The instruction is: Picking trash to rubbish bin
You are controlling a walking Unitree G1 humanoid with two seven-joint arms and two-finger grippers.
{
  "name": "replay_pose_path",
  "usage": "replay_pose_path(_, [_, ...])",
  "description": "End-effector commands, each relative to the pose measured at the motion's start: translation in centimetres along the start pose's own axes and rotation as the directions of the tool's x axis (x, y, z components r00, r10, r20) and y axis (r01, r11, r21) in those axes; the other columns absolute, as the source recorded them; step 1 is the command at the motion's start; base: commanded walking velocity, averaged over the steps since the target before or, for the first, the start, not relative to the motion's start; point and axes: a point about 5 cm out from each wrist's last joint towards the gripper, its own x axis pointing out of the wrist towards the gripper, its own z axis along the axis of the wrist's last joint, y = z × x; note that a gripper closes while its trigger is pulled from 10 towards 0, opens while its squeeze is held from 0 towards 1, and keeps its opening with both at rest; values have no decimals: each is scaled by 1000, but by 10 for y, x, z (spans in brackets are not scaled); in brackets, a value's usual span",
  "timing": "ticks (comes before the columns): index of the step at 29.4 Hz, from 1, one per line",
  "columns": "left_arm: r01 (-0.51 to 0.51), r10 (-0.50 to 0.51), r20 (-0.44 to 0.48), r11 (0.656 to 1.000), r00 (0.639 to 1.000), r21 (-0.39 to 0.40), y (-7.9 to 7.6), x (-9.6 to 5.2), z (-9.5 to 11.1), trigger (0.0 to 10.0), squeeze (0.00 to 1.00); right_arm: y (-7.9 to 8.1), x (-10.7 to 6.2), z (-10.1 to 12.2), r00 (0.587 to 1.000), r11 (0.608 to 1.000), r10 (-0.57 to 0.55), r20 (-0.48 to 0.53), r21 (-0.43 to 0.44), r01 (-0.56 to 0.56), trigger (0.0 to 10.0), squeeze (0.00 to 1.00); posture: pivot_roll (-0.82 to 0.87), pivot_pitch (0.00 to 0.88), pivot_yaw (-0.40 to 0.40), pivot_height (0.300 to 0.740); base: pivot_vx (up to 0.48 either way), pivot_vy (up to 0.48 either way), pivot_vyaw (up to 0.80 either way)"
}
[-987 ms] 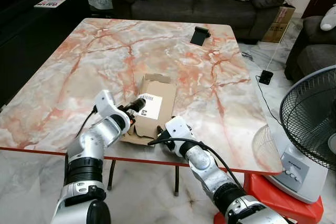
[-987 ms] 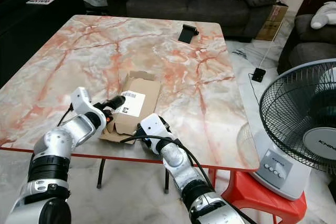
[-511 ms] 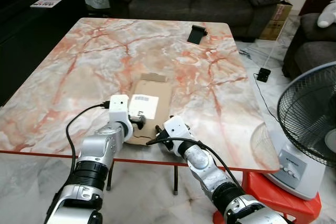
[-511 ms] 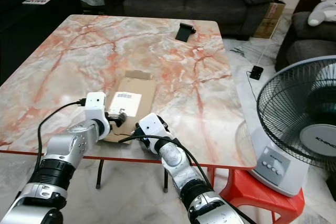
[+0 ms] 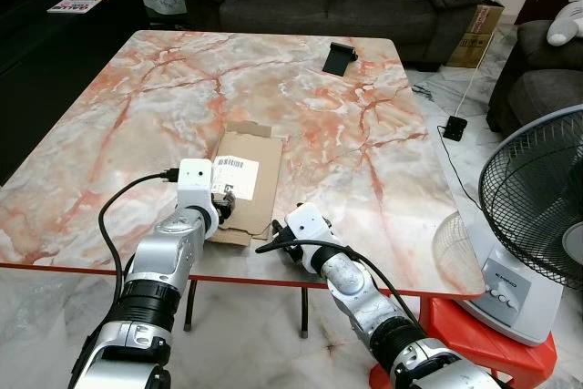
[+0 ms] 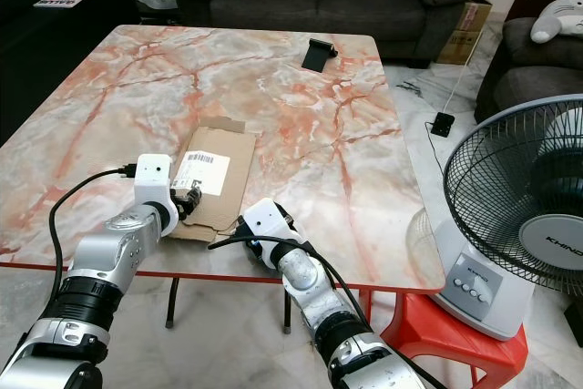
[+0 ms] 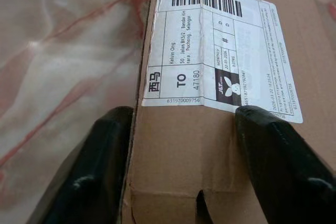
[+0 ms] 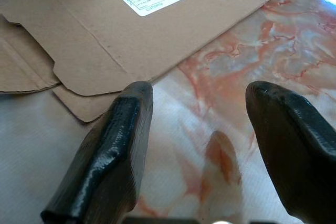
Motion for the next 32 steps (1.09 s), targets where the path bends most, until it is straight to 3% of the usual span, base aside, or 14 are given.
replay_pose_path(1, [-26,26,-23,1000,999,-4,3,0,-8,0,0,-2,2,3,1000,1000,-3,10,7,3,10000,0,23,59,-18,740,0,0,0])
replay_pose_path(14, [-9,9,9,1000,1000,8,-1,0,-6,0,0,-3,2,5,1000,1000,-1,22,6,1,10000,0,24,59,-22,740,0,0,0])
replay_pose_path(21, [31,-32,95,999,995,6,-8,-1,5,0,0,-5,2,6,1000,1000,-7,29,4,7,10000,0,22,56,-24,740,0,0,0])
replay_pose_path(32, [52,-34,259,997,965,-64,-14,-3,17,0,0,-10,3,9,999,1000,-23,46,1,23,10000,0,23,54,-26,740,0,0,0])
